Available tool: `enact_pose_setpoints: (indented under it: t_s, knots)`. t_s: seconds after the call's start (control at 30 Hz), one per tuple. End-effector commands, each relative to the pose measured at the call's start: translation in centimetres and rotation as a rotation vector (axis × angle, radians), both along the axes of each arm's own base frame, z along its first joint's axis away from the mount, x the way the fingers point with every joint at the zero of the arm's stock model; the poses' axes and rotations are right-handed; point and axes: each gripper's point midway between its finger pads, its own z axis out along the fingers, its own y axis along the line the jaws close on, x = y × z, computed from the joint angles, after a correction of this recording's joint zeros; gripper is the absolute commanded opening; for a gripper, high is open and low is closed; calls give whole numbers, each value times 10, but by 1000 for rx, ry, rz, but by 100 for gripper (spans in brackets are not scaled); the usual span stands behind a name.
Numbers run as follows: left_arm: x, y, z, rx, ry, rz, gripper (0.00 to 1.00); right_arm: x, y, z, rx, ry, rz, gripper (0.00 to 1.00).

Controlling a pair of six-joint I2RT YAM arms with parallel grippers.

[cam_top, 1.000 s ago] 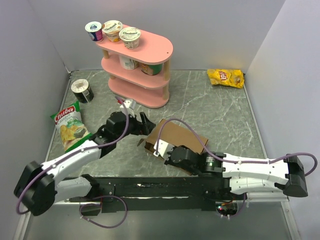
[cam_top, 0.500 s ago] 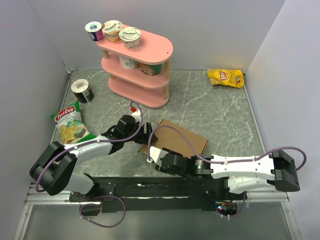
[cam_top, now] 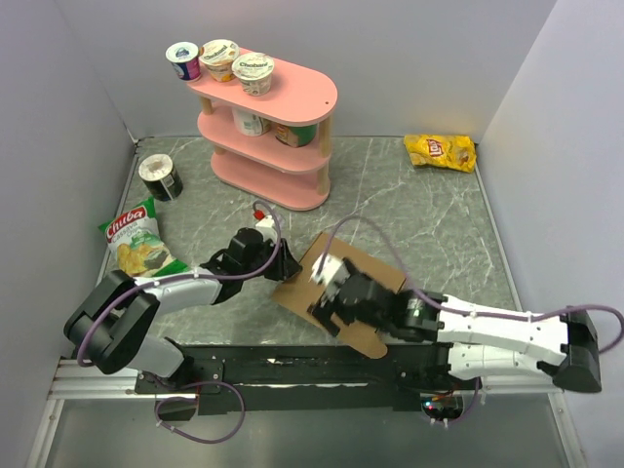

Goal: Fold the paper box

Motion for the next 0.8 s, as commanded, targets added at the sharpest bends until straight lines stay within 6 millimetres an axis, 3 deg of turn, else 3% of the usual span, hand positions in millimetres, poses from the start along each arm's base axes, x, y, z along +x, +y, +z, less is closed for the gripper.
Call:
enact_pose_setpoints:
  t_s: [0.0, 0.1, 0.37, 0.57, 0.6, 0.67, 0.73, 0.77]
  knots:
    - [-8, 23, -34, 85, 63, 83, 27, 32, -23, 14, 180, 179, -267, 100]
    - [-7, 37, -37, 108, 60, 160, 25, 40, -48, 3, 179, 198, -395, 100]
    - [-8, 67, -25, 110, 19, 313, 27, 26, -108, -9, 140, 308, -728, 97]
    - [-8, 77, -6, 87, -31, 348, 29, 37, -123, -27, 328, 396, -806, 90]
    - [-8, 76, -1, 81, -46, 343, 31, 39, -119, -22, 373, 404, -776, 88]
    - [-8, 75, 4, 77, -56, 334, 36, 50, -129, -26, 407, 406, -815, 87]
    - [-7, 74, 15, 52, -75, 332, 41, 61, -126, -19, 459, 394, -781, 85]
    - [-7, 74, 18, 47, -79, 336, 49, 65, -128, -20, 484, 403, -786, 84]
